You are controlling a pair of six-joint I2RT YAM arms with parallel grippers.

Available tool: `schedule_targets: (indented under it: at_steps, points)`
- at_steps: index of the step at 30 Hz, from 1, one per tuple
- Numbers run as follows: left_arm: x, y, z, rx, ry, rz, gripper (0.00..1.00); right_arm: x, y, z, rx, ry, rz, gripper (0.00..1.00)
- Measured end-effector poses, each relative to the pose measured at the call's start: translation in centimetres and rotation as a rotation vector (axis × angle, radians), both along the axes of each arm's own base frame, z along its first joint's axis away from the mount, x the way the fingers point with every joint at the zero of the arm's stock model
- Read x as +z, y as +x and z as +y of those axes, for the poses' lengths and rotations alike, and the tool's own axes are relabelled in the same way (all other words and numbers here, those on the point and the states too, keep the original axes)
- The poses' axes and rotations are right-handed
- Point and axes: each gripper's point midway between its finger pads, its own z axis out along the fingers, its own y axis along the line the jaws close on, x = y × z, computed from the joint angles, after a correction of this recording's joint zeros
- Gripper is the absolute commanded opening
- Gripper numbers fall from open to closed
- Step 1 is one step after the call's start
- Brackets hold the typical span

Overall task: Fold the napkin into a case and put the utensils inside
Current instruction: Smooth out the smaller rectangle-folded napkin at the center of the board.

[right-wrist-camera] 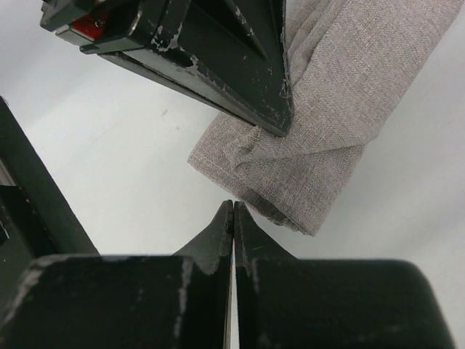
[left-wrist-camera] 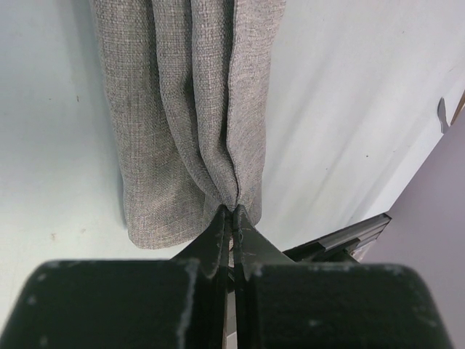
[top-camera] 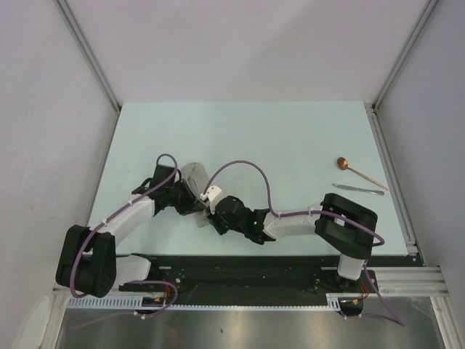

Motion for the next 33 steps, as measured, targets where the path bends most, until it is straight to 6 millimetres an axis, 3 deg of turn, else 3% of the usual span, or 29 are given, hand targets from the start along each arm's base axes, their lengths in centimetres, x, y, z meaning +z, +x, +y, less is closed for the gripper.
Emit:
schedule_targets:
  at_steps: [9, 15, 33]
  points:
    - [0.0, 0.0, 0.0, 0.001, 0.000, 0.000, 0.00, -0.1, 1.5, -0.1, -0.031, 0.028, 0.012, 0.00]
    - [0.2, 0.0, 0.0, 0.001, -0.002, -0.008, 0.00, -2.9, 1.6, -0.1, -0.044, -0.002, 0.042, 0.00]
    - [0.3, -0.5, 1.2, -0.023, 0.057, -0.043, 0.00, -3.0, 1.7, 0.0, -0.134, 0.026, 0.064, 0.00]
